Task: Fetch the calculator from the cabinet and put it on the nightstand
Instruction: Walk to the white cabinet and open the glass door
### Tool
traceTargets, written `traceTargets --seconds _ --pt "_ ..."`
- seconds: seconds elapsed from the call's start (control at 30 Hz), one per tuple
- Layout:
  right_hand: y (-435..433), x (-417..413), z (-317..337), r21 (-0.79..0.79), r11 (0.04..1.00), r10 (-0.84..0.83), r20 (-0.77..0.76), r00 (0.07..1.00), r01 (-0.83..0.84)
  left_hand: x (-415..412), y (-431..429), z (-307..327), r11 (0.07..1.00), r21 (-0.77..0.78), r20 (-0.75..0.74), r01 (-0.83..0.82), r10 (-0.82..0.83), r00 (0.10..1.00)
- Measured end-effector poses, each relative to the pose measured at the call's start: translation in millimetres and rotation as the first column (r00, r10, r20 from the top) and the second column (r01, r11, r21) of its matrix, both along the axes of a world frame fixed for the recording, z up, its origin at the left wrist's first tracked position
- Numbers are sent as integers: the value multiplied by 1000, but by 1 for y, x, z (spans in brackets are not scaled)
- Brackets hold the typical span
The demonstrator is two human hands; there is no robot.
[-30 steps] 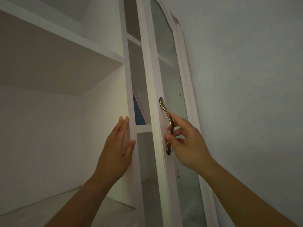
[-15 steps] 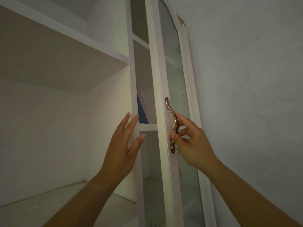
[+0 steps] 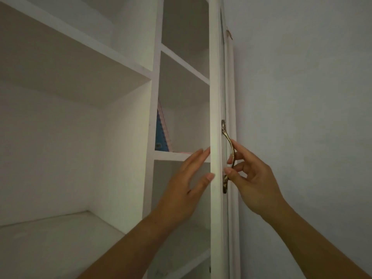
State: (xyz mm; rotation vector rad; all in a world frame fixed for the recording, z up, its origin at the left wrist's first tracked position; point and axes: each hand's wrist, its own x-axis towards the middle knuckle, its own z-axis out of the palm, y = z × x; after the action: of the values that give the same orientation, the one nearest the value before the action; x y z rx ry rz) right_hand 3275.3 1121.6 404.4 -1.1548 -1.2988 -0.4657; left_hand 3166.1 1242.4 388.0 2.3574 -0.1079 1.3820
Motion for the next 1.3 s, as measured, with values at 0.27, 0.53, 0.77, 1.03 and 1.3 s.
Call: traceTargets --seconds 0.27,0.53,0.77,1.03,1.3 --pt "-52 33 -3 23 1000 -13 -69 998 14 39 -60 -3 971 -84 43 224 -221 974" --pt "-102 65 -39 -70 997 19 -173 985 -31 72 -97 -9 955 -115 113 273 -261 959" --pt "-128 79 -78 -146 984 73 -219 973 -107 94 -130 -7 966 -141 108 217 -203 973" --pt "-158 101 -123 -131 973 148 -268 952 -188 134 -167 -9 984 -125 115 129 -115 987" --pt "-179 147 -145 -118 980 114 -337 934 -162 182 -186 -18 999 -12 46 40 -39 998"
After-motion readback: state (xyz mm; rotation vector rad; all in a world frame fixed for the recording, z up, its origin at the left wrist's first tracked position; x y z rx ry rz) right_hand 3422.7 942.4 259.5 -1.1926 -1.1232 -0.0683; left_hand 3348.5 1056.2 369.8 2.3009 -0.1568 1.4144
